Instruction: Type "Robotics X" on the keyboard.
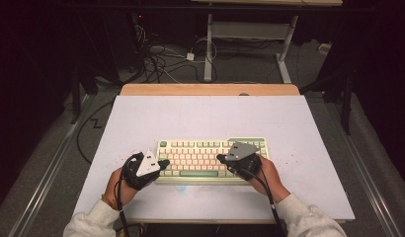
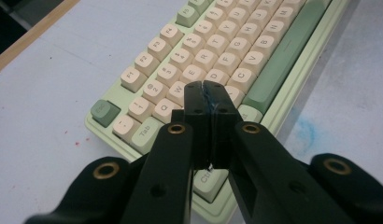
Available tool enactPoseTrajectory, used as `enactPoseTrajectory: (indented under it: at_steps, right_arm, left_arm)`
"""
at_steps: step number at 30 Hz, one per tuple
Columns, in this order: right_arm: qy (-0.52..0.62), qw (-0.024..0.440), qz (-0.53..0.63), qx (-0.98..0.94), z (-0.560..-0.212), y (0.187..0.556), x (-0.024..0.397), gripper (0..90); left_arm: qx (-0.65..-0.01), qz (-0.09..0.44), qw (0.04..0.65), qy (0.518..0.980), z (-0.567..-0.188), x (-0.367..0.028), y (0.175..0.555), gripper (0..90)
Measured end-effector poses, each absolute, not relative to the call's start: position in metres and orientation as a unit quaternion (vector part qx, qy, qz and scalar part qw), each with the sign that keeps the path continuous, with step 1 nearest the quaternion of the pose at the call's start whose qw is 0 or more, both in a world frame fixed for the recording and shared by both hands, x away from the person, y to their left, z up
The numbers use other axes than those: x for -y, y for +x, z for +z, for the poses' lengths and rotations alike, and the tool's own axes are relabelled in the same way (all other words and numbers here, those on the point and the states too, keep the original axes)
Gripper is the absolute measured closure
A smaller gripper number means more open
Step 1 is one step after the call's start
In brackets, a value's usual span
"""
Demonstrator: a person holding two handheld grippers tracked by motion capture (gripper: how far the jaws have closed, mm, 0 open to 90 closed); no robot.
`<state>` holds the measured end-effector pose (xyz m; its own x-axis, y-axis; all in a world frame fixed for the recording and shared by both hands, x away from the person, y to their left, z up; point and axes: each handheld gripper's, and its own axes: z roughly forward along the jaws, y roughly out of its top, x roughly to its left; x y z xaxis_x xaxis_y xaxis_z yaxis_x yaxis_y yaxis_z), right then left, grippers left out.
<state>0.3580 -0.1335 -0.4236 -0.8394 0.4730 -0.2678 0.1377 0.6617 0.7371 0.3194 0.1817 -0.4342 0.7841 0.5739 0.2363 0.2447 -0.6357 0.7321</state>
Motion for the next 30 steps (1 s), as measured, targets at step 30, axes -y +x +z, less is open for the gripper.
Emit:
enactPoseTrajectory:
  at_steps: [30]
  right_arm:
    - [0.184, 0.216, 0.334, -0.899, -0.44, 0.388, 0.105, 90.0]
  left_arm:
    - [-0.235, 0.219, 0.347, 0.881, -0.445, -0.189, 0.311, 86.9]
